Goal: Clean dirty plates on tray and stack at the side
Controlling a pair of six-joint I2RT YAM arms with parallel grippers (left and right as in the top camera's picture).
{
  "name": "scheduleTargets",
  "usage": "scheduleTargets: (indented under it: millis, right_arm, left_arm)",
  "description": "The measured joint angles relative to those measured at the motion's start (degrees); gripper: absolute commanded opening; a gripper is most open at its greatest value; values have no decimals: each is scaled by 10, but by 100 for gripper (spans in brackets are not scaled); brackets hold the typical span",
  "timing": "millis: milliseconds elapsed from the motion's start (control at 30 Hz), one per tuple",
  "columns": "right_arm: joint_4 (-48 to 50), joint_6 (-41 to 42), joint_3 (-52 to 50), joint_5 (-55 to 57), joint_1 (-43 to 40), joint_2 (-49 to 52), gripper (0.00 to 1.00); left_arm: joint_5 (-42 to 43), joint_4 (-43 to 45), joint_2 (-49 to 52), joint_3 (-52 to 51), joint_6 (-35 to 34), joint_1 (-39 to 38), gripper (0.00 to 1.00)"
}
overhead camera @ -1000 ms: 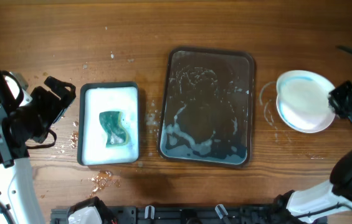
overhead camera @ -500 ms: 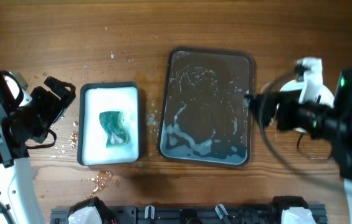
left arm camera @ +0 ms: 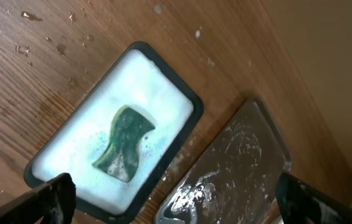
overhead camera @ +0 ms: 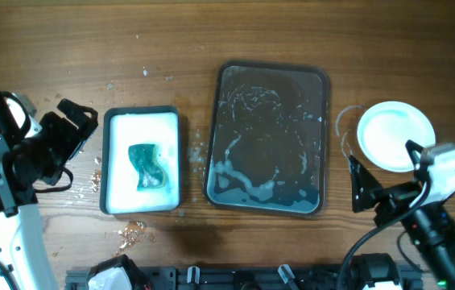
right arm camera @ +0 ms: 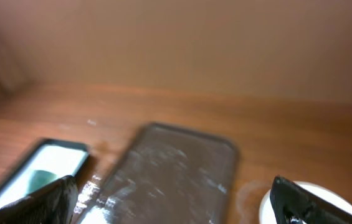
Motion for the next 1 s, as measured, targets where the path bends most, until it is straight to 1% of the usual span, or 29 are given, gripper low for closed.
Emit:
scheduleTargets:
  millis: [100,167,267,367,400,433,500,633,1000]
  right_arm:
    - [84,-4,-183,8,-27,-103,100]
    - [134,1,-286,8,-27,-154,100]
    - [236,23,-416,8,-28,-213,100]
    - [387,78,-520,10,-28,-243,100]
    - [455,102,-552,11,-28,-244,100]
    - [480,124,-567,12,-28,-245,100]
    - [487,171,-579,14,-28,-246,100]
    - [483,211,-579,16,-28,-246,100]
    - [483,225,-579,16,-28,-246,100]
  left_arm:
    - [1,-1,0,0,0,0,100]
    - [1,0,0,0,0,0,100]
    - [1,1,0,0,0,0,100]
    - [1,0,0,0,0,0,100]
    - [1,1,0,0,0,0,100]
    - [1,1,0,0,0,0,100]
    - [1,0,0,0,0,0,100]
    - [1,0,0,0,0,0,100]
    - [1,0,0,0,0,0,100]
